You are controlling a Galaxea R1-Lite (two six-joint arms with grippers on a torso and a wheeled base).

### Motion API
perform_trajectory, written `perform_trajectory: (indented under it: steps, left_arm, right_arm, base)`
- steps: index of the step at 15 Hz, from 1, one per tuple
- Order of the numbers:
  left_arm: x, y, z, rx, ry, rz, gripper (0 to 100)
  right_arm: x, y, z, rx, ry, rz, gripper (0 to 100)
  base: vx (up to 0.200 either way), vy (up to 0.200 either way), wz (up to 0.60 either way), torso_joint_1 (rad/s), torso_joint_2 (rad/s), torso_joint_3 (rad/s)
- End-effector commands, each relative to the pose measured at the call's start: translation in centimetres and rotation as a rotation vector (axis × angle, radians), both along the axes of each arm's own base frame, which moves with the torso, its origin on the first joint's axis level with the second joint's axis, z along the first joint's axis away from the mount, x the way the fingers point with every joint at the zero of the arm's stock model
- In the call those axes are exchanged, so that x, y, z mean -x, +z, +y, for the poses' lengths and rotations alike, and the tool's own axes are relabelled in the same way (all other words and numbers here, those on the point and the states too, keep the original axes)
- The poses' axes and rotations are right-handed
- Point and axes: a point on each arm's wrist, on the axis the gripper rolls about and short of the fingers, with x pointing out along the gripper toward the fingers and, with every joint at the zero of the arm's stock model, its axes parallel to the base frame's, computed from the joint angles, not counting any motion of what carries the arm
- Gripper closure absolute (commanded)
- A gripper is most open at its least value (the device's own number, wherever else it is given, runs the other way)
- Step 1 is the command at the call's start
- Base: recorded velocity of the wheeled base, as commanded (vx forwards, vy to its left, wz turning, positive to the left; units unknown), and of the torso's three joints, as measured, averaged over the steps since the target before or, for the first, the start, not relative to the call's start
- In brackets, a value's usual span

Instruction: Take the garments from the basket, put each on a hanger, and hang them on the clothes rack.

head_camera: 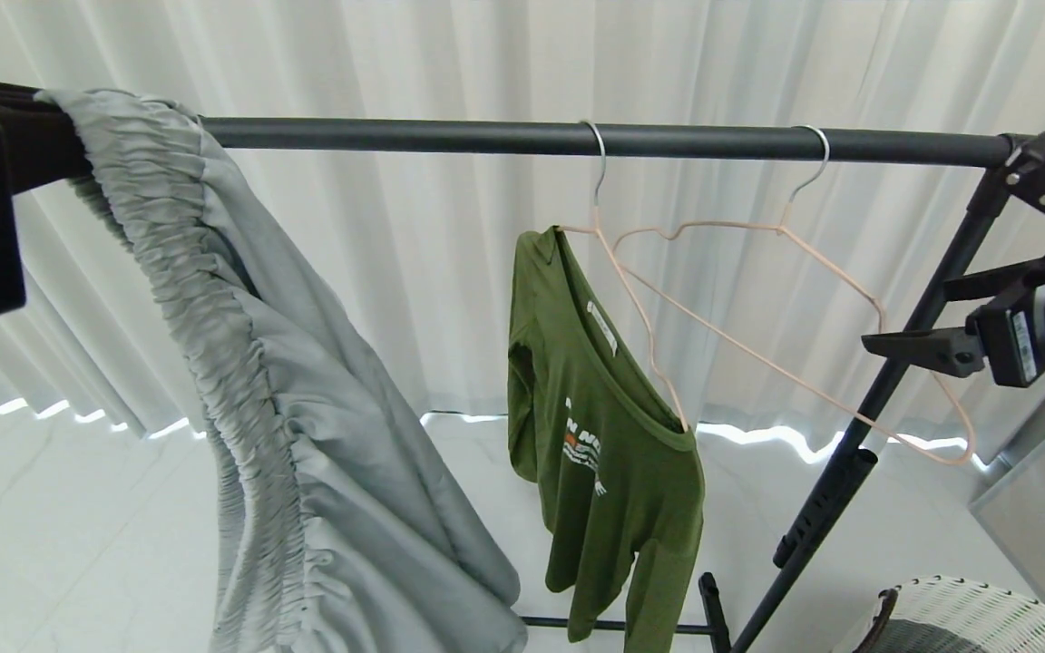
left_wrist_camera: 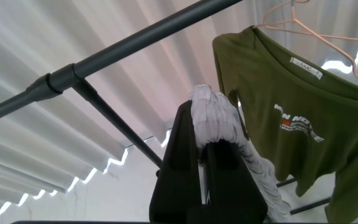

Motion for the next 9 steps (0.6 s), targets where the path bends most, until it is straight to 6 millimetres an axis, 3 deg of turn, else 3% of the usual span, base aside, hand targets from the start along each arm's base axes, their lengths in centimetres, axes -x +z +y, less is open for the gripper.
perform_trajectory:
  steps: [1,4,9]
  left_arm:
    - [0.0,0.0,0.0,0.001,0.001,-0.001,100]
    - [0.1,0.0,-0.1,0.001,-0.007,-0.001,100]
    - [0.3,-0.2,-0.4,-0.004,-0.031,0.004,100]
  right_arm:
    - [-3.5,-1.1,0.6,0.006,0.004,0.06,0]
    - [-5.8,-1.6,1.0,0.007,0.0,0.083,0]
    - [-6.3,-2.1,1.4,-0.02,-0.009,0.123,0]
  base:
    - [0.0,0.0,0.0,0.0,0.0,0.0]
    - [0.0,0.0,0.0,0.0,0.0,0.0]
    - [0.0,0.0,0.0,0.0,0.0,0.0]
